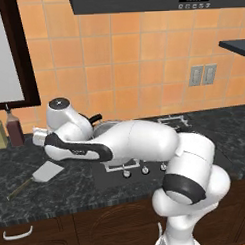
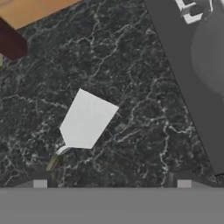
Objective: Put the garlic and potato in the pot. Retrieve the spatula and lightly stir the vegetables in the pot.
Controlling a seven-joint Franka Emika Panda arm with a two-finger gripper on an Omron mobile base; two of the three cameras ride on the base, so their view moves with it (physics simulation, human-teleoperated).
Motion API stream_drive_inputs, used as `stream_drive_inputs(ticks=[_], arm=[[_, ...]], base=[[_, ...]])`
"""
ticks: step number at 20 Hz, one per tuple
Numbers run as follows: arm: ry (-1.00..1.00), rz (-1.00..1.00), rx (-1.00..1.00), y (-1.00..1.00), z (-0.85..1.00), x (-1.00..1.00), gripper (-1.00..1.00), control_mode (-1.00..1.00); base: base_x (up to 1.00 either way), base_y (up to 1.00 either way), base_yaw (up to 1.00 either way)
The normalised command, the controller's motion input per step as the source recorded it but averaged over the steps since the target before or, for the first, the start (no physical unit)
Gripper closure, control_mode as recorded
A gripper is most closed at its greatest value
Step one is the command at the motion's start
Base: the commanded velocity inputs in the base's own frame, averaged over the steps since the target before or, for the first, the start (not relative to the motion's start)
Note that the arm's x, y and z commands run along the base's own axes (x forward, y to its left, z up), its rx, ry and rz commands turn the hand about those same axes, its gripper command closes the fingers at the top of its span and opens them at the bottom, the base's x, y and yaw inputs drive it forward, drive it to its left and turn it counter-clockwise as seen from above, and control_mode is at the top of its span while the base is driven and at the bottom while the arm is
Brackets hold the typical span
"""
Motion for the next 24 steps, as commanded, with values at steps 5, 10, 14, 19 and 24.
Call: stream_drive_inputs(ticks=[5, 10, 14, 19, 24], arm=[[0.03, -0.25, 0.00, 1.00, -0.30, -0.09, -1.00, -1.00], [0.08, -0.27, 0.02, 0.93, -0.14, 0.00, -1.00, -1.00], [0.15, -0.22, 0.08, 0.72, 0.01, -0.11, -1.00, -1.00], [0.15, -0.13, 0.02, 0.49, 0.04, 0.00, -1.00, -1.00], [0.05, -0.03, 0.00, 0.33, -0.11, -0.10, -1.00, -1.00]], base=[[0.00, 0.00, 0.00], [0.00, 0.00, 0.00], [0.00, 0.00, 0.00], [0.00, 0.00, 0.00], [0.00, 0.00, 0.00]])
